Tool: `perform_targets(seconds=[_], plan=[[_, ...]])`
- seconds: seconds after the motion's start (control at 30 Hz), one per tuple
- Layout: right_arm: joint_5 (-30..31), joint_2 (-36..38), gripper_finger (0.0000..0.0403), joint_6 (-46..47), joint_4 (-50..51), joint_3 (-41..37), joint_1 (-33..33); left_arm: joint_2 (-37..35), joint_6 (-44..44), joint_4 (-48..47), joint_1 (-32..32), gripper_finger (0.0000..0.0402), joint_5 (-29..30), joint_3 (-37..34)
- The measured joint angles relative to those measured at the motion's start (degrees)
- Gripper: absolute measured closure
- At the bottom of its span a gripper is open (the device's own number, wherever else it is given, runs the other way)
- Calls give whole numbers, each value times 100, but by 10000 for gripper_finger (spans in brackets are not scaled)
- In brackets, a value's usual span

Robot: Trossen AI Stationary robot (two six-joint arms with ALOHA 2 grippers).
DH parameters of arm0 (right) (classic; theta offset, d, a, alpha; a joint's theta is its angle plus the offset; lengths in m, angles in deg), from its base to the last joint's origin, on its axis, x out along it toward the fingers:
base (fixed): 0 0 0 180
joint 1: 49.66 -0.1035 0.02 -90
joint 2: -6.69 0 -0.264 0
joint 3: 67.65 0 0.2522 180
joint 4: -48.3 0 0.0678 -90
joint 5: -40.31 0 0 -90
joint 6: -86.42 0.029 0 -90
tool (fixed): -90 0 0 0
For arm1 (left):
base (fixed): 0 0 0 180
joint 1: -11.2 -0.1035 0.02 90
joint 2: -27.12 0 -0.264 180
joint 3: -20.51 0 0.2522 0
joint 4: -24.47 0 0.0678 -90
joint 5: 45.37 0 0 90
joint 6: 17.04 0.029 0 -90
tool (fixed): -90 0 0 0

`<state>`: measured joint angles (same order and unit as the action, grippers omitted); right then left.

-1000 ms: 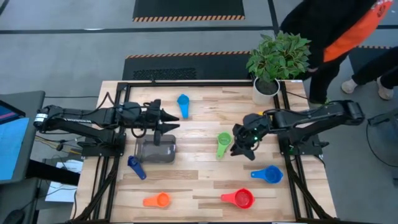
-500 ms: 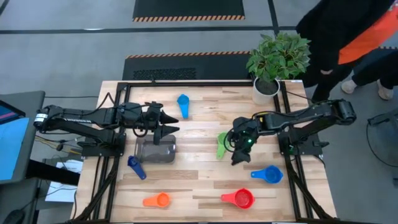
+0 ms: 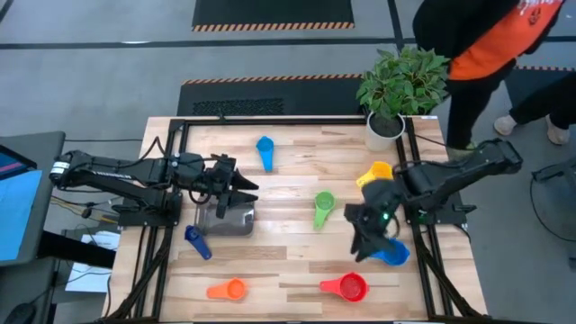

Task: Nest measuring cups in basket
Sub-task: Put the red measuring cup into the black bin

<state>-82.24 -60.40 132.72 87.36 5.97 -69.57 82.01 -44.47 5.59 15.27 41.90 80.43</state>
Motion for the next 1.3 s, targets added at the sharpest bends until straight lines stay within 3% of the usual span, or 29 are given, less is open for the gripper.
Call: perform_targets(seconds=[0.17, 0.3, 0.47, 0.67, 0.83, 0.93, 1.07, 1.3], plan=[[470, -261, 216, 1611, -689, 0, -674, 0, 647, -304, 122, 224, -629, 139], [715, -572, 231, 2268, -1366, 4, -953, 0, 905, -1089, 136, 224, -507, 537], [492, -736, 249, 1798, -1106, -4, -1011, 70, 566, -1724, 270, 224, -391, 1004], [391, -723, 262, 1078, -828, 2, -969, 15, 70, -1713, 342, 224, -353, 1075], [399, -723, 268, 1315, -466, 2, -1011, 84, -622, -1795, 346, 224, -300, 1073], [1117, -719, 270, 1401, -73, 3, -1202, 242, -537, -1811, 562, 224, 102, 1069], [2358, -717, 270, 1342, 988, 341, -1712, 579, -258, -1861, 1172, 224, 1096, 1268], [4499, -724, 265, 1387, 2351, 1087, -2545, 1417, 321, -2632, 2124, 224, 2665, 2357]])
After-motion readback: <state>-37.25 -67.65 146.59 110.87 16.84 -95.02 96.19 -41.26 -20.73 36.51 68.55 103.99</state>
